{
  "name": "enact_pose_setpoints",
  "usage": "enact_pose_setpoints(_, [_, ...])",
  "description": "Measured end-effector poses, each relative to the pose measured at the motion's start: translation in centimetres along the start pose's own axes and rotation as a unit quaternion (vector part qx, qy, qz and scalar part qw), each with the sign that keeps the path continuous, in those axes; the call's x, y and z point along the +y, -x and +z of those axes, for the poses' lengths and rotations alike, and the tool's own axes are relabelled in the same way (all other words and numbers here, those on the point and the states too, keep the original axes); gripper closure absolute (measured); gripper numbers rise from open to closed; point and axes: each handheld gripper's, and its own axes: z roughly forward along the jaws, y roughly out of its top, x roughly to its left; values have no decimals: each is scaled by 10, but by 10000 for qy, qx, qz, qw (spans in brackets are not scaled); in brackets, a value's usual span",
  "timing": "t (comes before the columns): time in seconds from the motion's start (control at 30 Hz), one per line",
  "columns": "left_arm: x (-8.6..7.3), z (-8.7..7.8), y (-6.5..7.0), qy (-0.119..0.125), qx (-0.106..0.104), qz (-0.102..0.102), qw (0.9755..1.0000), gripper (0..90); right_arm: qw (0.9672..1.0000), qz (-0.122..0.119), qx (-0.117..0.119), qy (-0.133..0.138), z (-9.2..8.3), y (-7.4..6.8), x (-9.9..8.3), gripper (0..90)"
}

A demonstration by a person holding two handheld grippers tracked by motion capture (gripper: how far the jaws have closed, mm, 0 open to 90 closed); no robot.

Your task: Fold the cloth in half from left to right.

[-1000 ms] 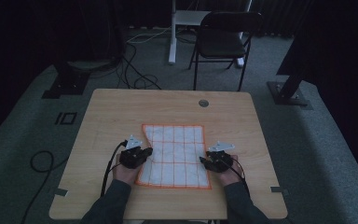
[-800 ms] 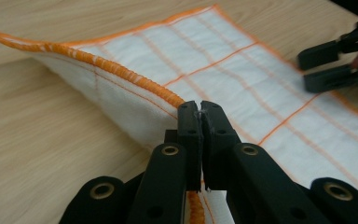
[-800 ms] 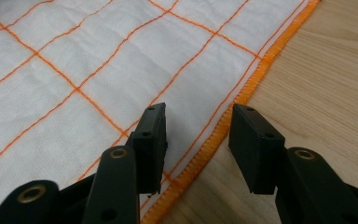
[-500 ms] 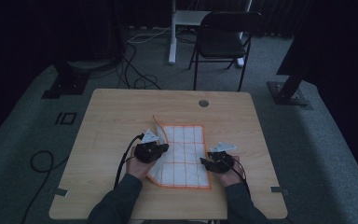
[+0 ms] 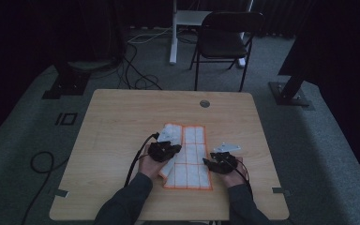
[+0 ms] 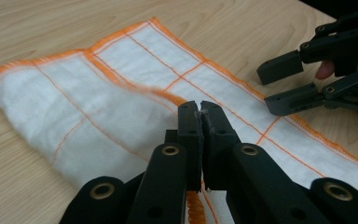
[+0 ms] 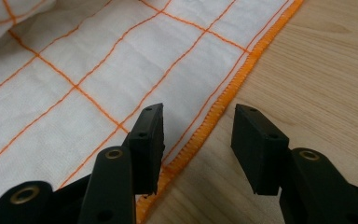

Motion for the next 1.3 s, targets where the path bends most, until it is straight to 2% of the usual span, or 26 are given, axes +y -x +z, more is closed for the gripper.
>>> enact_pose_setpoints(0.27, [7,12,7,-80,-35,129,9999,882,10000,1,4,2,0,1,-1,539])
enact_pose_setpoints(0.8, [21,23,20,32,-155,269,9995,884,9999,94,-51,60,-4,6,-1,538])
enact_pose_setpoints(1.03, [27,36,31,-2,-220,413,9989,884,9998,180,-105,60,-6,10,-2,539])
enact_pose_setpoints(1.3, [32,50,41,-21,-303,397,9987,885,9995,261,-158,62,-7,14,-3,539])
